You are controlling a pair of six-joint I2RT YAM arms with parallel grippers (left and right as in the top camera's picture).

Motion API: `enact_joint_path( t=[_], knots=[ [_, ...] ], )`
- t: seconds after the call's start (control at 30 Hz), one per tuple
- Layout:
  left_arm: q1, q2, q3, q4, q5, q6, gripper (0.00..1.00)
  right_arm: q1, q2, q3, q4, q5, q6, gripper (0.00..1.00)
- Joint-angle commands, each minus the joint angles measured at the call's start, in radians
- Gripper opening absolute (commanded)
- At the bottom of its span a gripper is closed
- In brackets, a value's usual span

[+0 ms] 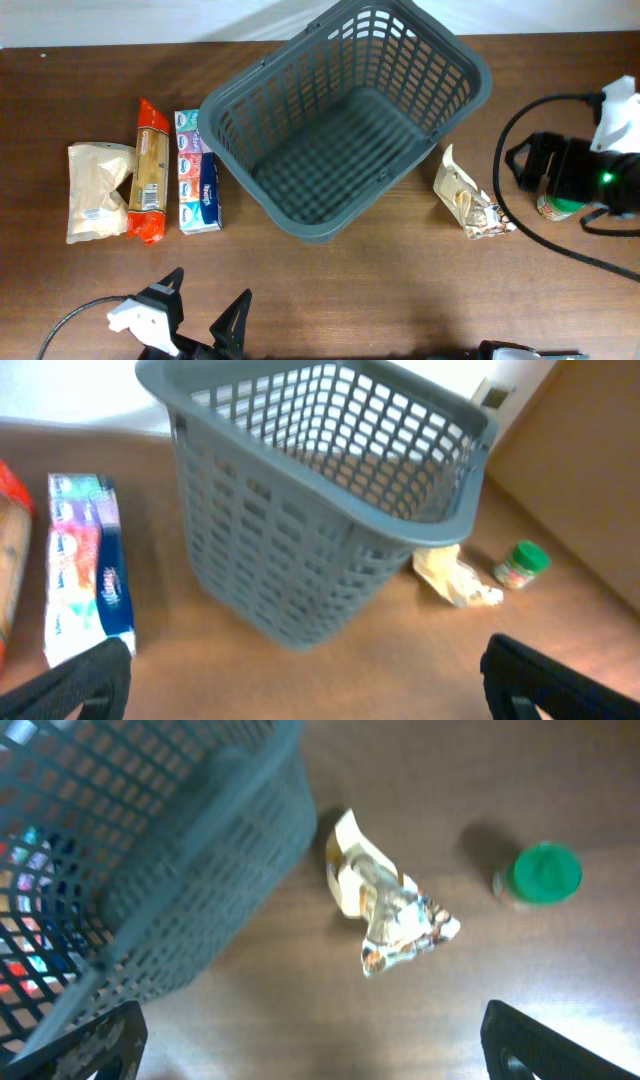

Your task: Pack container

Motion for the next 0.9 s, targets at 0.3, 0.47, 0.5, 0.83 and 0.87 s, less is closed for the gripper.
enact_joint_path(
  t=[0.3, 0.47, 0.5, 0.83, 0.87],
  knots=[
    [-0.003, 0.426, 0.452, -0.348, 0.335, 0.203, 0.99, -0.005, 0.095, 0.276, -0.005, -0.074, -0.002, 0.99],
    [-0.003, 0.476, 0.517, -0.33, 0.474, 0.233, 0.99, -0.006, 0.123, 0.276, -0.007, -0.074, 0.022, 0.99],
    [-0.003, 0.476, 0.523, -0.327, 0.473, 0.233, 0.99, -0.006, 0.127, 0.276, -0.006, -0.075, 0.029, 0.99],
    [-0.003, 0.476, 0.526, -0.309, 0.395, 0.232, 0.99, -0.005, 0.188, 0.275, -0.008, -0.097, 0.058, 0.99],
    [-0.003, 0.476, 0.526, -0.308, 0.395, 0.232, 0.99, -0.006, 0.188, 0.275, -0.006, -0.097, 0.058, 0.99]
  ],
)
